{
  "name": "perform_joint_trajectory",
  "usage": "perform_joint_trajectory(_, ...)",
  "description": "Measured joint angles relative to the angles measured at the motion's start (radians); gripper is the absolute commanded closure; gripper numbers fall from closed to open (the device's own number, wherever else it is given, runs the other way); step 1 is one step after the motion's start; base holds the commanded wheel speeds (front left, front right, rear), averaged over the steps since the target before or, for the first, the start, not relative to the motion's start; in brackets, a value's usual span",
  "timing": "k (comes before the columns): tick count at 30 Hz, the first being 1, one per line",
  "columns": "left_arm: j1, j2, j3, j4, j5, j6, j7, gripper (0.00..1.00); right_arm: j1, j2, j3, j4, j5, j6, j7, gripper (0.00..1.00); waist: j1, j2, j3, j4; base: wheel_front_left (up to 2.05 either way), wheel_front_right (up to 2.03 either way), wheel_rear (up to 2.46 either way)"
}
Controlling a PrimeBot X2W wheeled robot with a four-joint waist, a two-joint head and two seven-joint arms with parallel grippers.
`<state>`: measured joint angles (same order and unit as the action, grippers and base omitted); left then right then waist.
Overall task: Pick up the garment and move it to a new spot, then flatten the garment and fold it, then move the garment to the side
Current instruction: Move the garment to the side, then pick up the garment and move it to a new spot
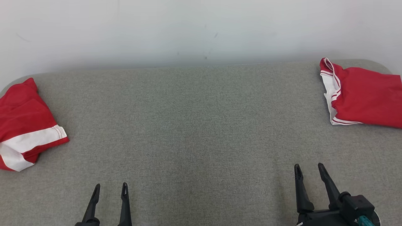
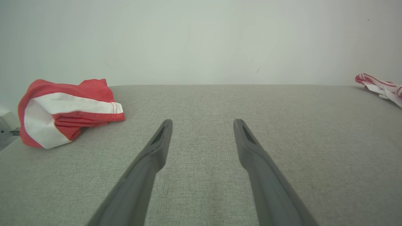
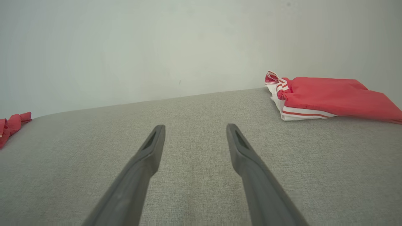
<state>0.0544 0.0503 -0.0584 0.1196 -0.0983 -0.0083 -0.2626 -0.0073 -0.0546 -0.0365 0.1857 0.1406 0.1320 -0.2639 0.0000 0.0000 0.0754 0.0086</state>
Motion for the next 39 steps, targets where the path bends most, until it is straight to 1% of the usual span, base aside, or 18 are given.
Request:
perform_joint_trajectory(22,-0.003,0.0,0.001,0.018,-0.007,0.016,0.0,0.0,0.017,0.002,0.022,0.036,0.009,0.0,0.0,0.0,0.0,0.0,-0.021,0.004,0.0,0.0,0.0)
perform_joint_trajectory(36,-0.003,0.0,0.001,0.024,-0.008,0.016,0.0,0.0,0.028,0.002,0.023,0.039,0.016,0.0,0.0,0.0,0.0,0.0001,-0.022,0.016,0.0,0.0,0.0)
perform_joint_trajectory(39,-0.003,0.0,-0.006,0.027,-0.009,0.009,0.0,0.0,0.029,0.002,0.021,0.037,0.016,0.0,0.0,0.0,0.0,0.0,-0.024,0.026,0.0,0.0,0.0)
